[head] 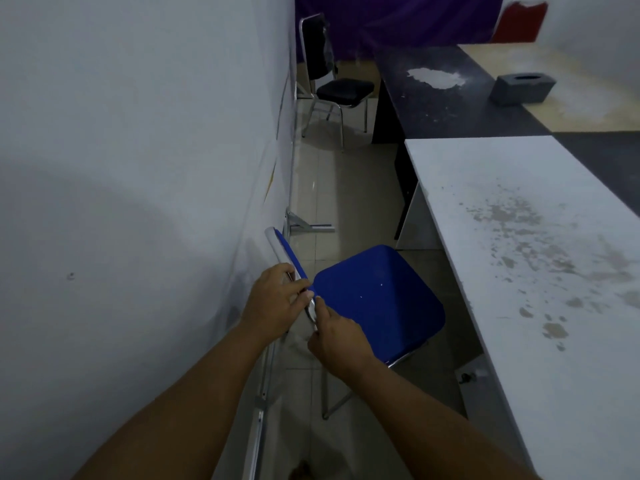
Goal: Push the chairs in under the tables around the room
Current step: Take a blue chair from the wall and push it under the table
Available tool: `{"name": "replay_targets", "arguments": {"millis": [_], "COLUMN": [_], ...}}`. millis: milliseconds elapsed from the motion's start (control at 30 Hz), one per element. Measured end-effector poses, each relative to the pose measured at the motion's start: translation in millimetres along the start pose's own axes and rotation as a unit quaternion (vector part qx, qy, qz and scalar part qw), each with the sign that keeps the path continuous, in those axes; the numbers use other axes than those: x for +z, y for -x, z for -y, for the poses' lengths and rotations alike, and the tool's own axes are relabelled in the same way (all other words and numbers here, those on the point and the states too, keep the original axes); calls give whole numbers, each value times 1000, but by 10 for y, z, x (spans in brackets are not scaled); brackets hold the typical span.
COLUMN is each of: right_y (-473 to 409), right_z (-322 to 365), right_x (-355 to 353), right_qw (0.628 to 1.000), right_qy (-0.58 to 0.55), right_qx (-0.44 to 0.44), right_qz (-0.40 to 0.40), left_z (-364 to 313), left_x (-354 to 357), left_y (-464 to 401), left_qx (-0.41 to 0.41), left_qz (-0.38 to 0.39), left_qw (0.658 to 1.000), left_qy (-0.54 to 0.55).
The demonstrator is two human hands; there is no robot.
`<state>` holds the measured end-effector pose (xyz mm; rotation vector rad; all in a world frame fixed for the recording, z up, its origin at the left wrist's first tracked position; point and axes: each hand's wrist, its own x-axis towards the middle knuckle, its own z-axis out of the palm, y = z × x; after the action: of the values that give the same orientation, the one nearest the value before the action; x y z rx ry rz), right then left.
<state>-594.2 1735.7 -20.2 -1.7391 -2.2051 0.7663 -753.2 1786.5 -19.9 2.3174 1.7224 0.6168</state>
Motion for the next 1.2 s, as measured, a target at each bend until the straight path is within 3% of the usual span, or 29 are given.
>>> {"name": "replay_targets", "arguments": {"millis": [633, 867, 1200], "right_y": [699, 824, 905], "right_z": [-849, -966, -1020], "right_x": [-451, -490, -486], "right_qw": [999, 998, 994], "right_qy": [40, 51, 63], "right_qx": [25, 15, 65], "right_qz": [-24, -44, -64], "left_z": [-863, -984, -892], "left_x": [470, 549, 575], "left_y": [106, 112, -48], "left_qx": [75, 85, 141], "left_qz": [-57, -50, -16], "left_qw": [994, 994, 989], "left_qy": [-48, -46, -35]}}
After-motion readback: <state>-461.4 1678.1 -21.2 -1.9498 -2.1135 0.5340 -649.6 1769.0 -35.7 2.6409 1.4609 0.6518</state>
